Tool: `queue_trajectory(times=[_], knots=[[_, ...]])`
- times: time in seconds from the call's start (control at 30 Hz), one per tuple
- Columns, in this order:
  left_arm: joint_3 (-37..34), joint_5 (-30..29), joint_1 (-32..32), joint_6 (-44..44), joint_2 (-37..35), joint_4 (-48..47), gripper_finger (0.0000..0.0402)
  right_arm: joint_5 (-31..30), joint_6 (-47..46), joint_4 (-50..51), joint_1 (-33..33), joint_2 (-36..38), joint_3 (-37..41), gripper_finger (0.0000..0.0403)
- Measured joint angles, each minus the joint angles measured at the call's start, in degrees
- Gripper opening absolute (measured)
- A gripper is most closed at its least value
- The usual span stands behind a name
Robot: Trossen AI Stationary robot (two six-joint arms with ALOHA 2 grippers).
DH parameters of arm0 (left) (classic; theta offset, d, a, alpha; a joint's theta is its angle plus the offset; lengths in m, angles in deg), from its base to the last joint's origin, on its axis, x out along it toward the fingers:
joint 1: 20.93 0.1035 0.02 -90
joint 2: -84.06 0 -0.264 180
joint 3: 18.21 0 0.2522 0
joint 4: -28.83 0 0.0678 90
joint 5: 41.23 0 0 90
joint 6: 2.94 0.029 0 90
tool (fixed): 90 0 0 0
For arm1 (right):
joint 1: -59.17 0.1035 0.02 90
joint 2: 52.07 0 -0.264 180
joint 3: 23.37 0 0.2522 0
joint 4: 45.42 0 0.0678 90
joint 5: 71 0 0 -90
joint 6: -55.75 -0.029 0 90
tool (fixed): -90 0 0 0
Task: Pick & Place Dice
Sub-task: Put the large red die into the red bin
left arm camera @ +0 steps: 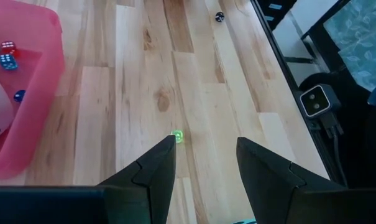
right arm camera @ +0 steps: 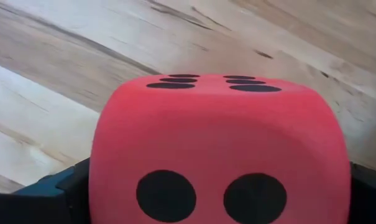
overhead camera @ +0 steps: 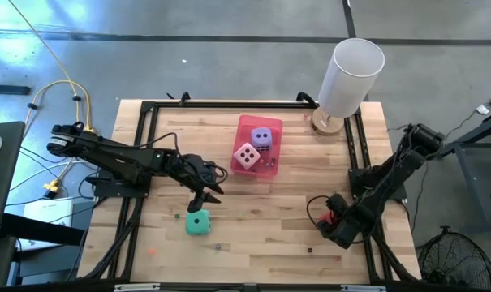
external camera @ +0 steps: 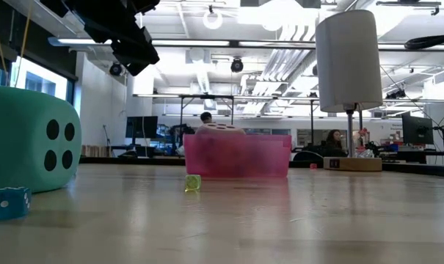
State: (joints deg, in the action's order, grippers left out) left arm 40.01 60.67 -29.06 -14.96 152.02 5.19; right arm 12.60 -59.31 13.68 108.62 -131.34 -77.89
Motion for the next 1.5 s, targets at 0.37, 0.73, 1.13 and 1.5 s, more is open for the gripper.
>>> queue_trajectory(times=[0.37, 0.73, 1.13, 1.5], knots=[[0.0, 0.0, -2.6, 3.8, 0.0, -0.1, 0.0164, -15.7, 11.2, -8.7, -0.1, -0.1, 0.4, 0.0381], [0.0, 0.0, -2.6, 12.3, 0.0, 1.0, 0.0164, -33.9, 47.8, -30.9, -10.8, 1.3, 0.3, 0.0381], [0.0, 0.2, -2.7, 16.9, 0.0, 1.7, 0.0164, -17.6, 89.6, -51.2, -37.7, 1.4, -0.4, 0.0383], [0.0, 0.1, -2.6, 20.7, 0.0, 1.8, 0.0164, -3.8, 97.3, -44.7, -53.4, -0.4, -1.1, 0.0389]])
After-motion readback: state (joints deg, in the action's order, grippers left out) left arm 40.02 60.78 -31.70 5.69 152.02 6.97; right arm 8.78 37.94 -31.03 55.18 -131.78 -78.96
